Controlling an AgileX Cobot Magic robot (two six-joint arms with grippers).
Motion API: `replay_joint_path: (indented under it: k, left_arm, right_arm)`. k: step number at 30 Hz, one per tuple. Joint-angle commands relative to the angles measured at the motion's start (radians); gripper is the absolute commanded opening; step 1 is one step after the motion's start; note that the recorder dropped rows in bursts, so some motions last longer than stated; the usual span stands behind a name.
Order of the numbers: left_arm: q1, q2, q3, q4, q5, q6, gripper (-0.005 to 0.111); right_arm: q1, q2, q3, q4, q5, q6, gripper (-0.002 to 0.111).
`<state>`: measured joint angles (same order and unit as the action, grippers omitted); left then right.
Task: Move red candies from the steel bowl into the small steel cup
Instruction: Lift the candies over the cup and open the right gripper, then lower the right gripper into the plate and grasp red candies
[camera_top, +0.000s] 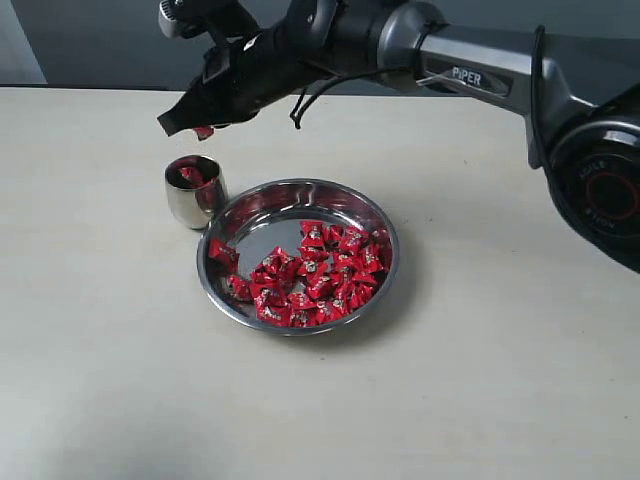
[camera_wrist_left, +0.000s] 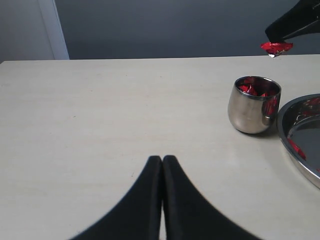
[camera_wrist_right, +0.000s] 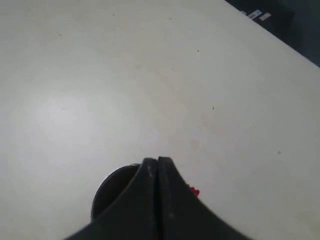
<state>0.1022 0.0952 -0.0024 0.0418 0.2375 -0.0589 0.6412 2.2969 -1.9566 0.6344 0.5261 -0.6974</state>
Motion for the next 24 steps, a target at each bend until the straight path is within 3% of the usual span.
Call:
replay_joint_path:
  k: [1,9,15,20,24]
  left_arm:
    - [-0.005,-0.009,0.002,0.001,-0.004,-0.002,0.000]
    - [-0.005,-0.009,0.002,0.001,-0.004,-0.002,0.000]
    - [-0.005,-0.009,0.002,0.001,-0.004,-0.002,0.000]
    - [-0.005,-0.009,0.002,0.001,-0.004,-0.002,0.000]
    - [-0.005,-0.009,0.002,0.001,-0.004,-0.002,0.000]
  right_arm:
    - [0.000,0.027,-0.003,0.041,-0.016,-0.007,-0.001]
    - [0.000,0.042,-0.003,0.056,-0.012,-0.053,0.001]
    - [0.000,0.042,-0.003,0.056,0.000,-0.069,0.025]
    - [0.000,0.035,-0.003,0.060,0.028,-0.069,0.026]
    - [-0.004,0.005,-0.003,0.024,0.197,-0.040,0.026]
